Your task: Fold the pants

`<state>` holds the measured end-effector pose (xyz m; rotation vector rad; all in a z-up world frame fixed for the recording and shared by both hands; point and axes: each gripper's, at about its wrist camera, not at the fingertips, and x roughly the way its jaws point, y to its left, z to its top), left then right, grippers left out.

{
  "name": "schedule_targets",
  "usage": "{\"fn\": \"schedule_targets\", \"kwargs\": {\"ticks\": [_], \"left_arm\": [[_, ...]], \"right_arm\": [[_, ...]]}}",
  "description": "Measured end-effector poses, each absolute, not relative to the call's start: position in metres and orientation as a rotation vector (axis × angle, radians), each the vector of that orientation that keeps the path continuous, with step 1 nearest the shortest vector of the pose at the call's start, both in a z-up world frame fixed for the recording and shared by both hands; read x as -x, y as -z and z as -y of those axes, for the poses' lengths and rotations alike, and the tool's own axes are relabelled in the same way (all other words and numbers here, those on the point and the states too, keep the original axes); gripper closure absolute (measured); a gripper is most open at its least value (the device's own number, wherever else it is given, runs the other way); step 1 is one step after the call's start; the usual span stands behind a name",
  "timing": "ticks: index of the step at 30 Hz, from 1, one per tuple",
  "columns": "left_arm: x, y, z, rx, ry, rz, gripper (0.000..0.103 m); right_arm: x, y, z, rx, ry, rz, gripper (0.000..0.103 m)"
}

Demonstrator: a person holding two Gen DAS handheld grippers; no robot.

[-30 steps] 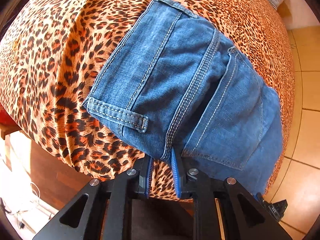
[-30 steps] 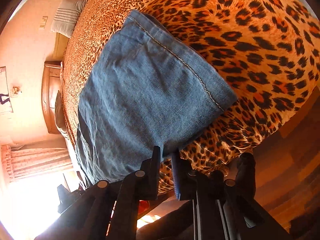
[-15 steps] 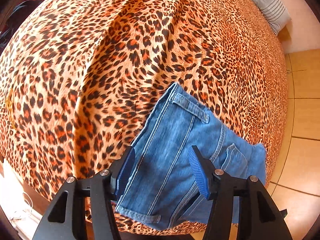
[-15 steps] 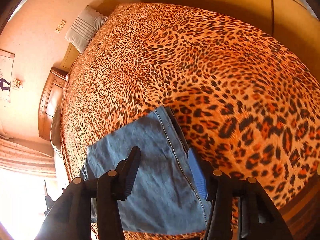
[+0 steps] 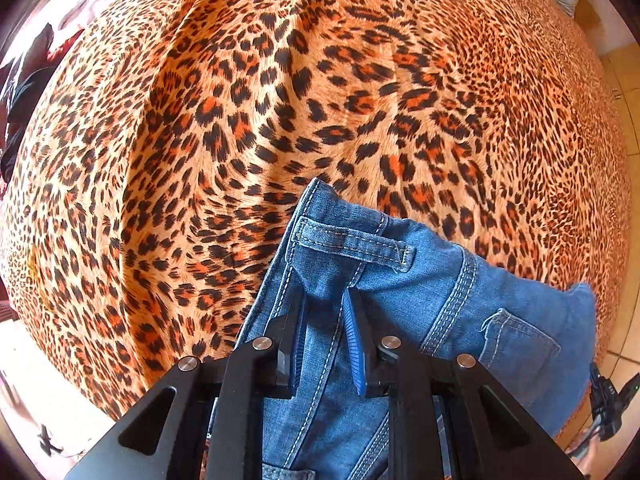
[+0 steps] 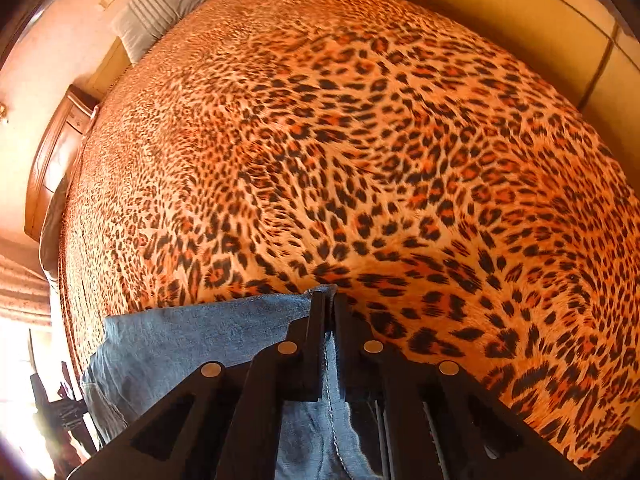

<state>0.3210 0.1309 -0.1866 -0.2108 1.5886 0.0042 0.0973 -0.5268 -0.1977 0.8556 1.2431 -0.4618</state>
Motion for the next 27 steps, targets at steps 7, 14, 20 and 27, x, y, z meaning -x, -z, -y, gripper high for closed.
{"fn": "schedule_targets", "kwargs": {"ticks": [7,14,20,27], "left_arm": [[-0.294,0.153,-0.154,0.319,0.047,-1.591,0.081],[-0.204,0.118,-0.188,0.583,0.195,-1.537,0.054],[-0.16,0.149,-0.195,0.755,0.206,-1.62,0.054],[-0.157,0.191,-0.182,0.609,0.092,-1.683,0.059]], "right_arm": [[-0.09,0.171,0.521,-0.766,0.463,-1.241,0.087],[-0.108,0.139,0.471,-0.804,0.227,-1.17,0.071],[-0.195,0.148,0.38,-0.767,-0.012,-1.239,0.062],[-0.243,0.146,0.281,-0.659,-0.218,-1.332,0.056]]}}
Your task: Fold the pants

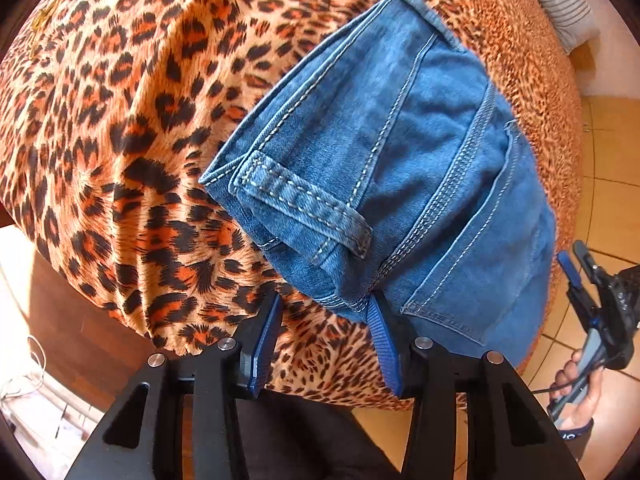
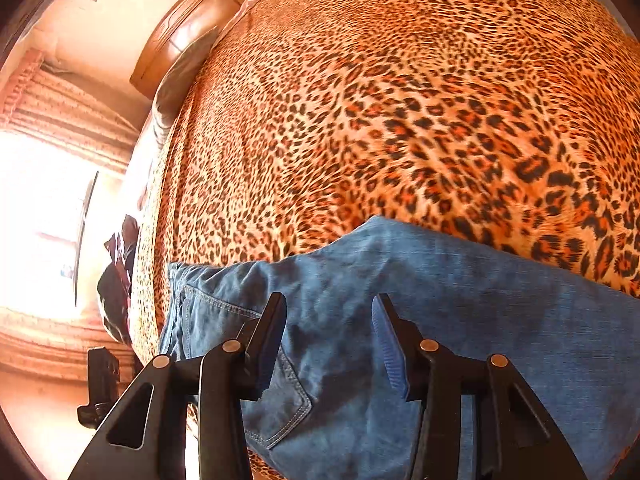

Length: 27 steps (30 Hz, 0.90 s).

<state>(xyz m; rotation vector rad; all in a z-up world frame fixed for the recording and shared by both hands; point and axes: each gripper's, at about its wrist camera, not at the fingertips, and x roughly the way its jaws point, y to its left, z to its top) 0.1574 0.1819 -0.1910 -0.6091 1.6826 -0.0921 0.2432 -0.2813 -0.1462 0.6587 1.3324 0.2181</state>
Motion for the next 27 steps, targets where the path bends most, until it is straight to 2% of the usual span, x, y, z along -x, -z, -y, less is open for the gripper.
{"fn": "schedule_targets", "kwargs": {"ticks": [2,3,5,8,13,16,20,21,22,24,27], "left_arm": [[-0.156,0.185,-0.183,0.646,0.102,-1.669,0.063],[-0.158,0.182,-0.181,0.648,0.141,-1.666,0.069],[-0.157,0.175,-0.184,0.65,0.183,-1.663,0.069],[-0.159,0.168,-0.189,0.666,0.235,-1.676,0.065],[-0.17,0.164,-0.2,0.682,0.239,-1.675,0.057],[-0.19,0.176,-0.199,0.677,0.219,-1.702,0.057],[-0.201,0.192,-0.181,0.61,0.207,-1.729,0.057],[-0.205,0.196,-0.174,0.581,0.196,-1.734,0.059],[-0.206,0.196,-0.172,0.554,0.181,-1.74,0.069],[-0.206,0.19,-0.168,0.558,0.178,-1.735,0.08],[-0.202,0.186,-0.165,0.509,0.155,-1.715,0.08]], "right_arm": [[-0.231,0.141,0.27,-0.678,-0.257,-1.339,0.056],[-0.22,0.138,0.271,-0.698,-0.26,-1.34,0.056],[-0.189,0.133,0.286,-0.749,-0.243,-1.34,0.056],[-0.12,0.129,0.333,-0.82,-0.094,-1.369,0.055],[0.02,0.142,0.405,-1.038,0.259,-1.404,0.049],[0.062,0.161,0.42,-1.199,0.385,-1.327,0.049],[0.071,0.178,0.43,-1.325,0.483,-1.156,0.049],[0.07,0.183,0.431,-1.336,0.491,-1.149,0.058],[0.069,0.185,0.433,-1.323,0.497,-1.154,0.095],[0.071,0.178,0.435,-1.313,0.478,-1.112,0.099],[0.079,0.171,0.435,-1.229,0.492,-1.147,0.101]]}}
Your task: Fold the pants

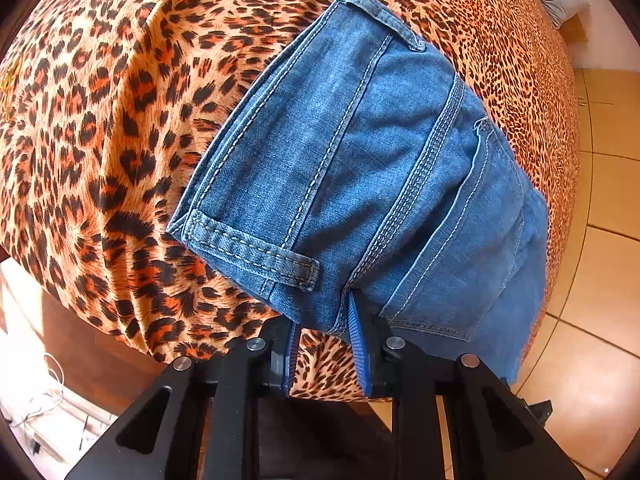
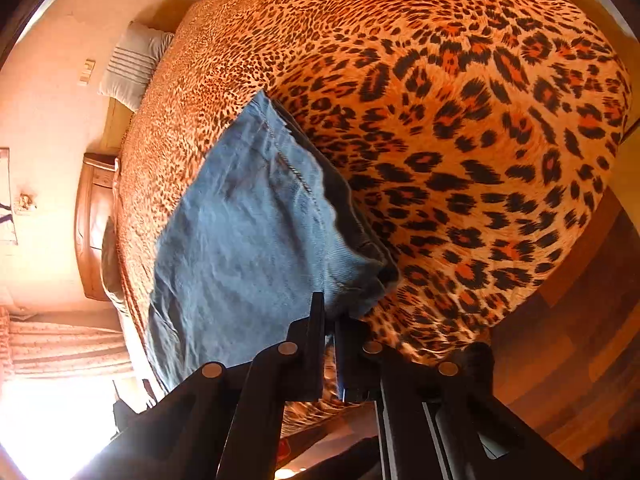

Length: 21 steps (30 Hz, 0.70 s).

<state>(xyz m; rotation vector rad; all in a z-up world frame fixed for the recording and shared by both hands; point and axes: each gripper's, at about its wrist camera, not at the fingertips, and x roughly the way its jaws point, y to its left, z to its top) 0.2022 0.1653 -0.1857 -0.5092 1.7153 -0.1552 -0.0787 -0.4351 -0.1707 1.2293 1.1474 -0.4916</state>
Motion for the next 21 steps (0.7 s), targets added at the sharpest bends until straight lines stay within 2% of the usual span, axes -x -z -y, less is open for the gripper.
{"fn": "schedule_targets", "kwargs": {"ticks": [4,5,9,12,14,15,16,17,21], "left_arm": [[-0.201,0.197,-0.167,0.55,0.125,-1.747,0.079],[-0.201,0.195,-0.166,0.545,0.14,-1.75,0.079],[-0.192,0.173,-0.178,0.531,0.315,-1.759,0.077],[-0.188,0.142,-0.188,0.511,0.458,-1.697,0.074],[-0.199,0.125,-0.197,0.503,0.477,-1.627,0.068],[-0.21,0.119,-0.201,0.503,0.461,-1.59,0.06],[-0.223,0.117,-0.205,0.498,0.432,-1.561,0.047],[-0.239,0.118,-0.207,0.489,0.404,-1.535,0.043],[-0.292,0.146,-0.202,0.523,0.304,-1.571,0.041]], "right_arm": [[0.099,0.189,0.446,-1.287,0.55,-1.158,0.1],[0.096,0.184,0.445,-1.269,0.545,-1.15,0.096],[0.085,0.151,0.454,-1.15,0.566,-1.16,0.094],[0.066,0.119,0.466,-1.013,0.604,-1.124,0.091],[0.036,0.107,0.467,-0.987,0.525,-1.093,0.083],[0.014,0.106,0.464,-0.981,0.453,-1.095,0.073],[-0.01,0.106,0.458,-0.97,0.375,-1.1,0.066],[-0.038,0.108,0.448,-0.951,0.288,-1.11,0.065],[-0.161,0.127,0.382,-0.815,-0.027,-1.21,0.06]]}}
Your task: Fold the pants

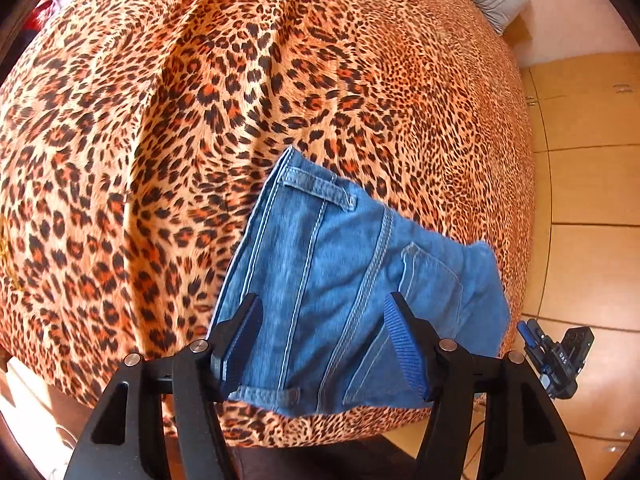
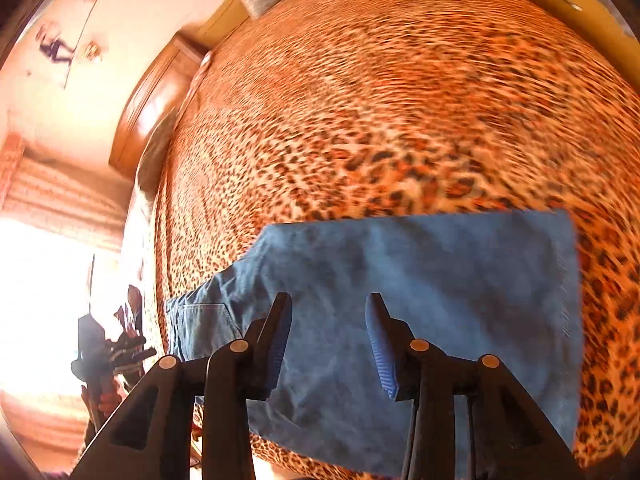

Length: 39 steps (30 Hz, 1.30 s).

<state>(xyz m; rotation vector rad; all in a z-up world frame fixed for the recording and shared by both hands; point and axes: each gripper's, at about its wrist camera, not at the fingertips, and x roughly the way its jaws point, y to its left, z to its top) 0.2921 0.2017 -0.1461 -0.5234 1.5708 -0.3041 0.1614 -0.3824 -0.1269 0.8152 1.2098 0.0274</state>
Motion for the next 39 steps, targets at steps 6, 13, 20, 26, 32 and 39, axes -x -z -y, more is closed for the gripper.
{"fn": "schedule_targets", "kwargs": {"ticks": [6,13,20,26,32,39], "left_arm": [[-0.315,0.179,-0.181,0.533,0.259,-1.632,0.041],[-0.311,0.205,-0.152,0.264,0.187,-1.627,0.055],[-0.294,0.175,-0.142,0.174,0.246,-1.618,0.056],[-0.282,0.12,-0.098,-0.008,0.39,-1.505,0.036],[-0.3,0.099,-0.003,-0.145,0.615,-1.544,0.033],[-0.284,0.093,0.174,-0.374,0.848,-1.585,0.033]], "right_arm": [[-0.288,0.17,0.312,-0.487,-0.127,-1.372,0.055],[-0.305,0.199,0.27,-0.219,-0.224,-1.527,0.101],[-0.278,0.176,0.321,-0.591,-0.14,-1.365,0.084],[-0.13,0.146,0.426,-0.965,0.145,-1.19,0.053],[0.059,0.151,0.473,-1.222,0.483,-1.056,0.043],[0.138,0.201,0.439,-1.497,0.477,-0.872,0.043]]}}
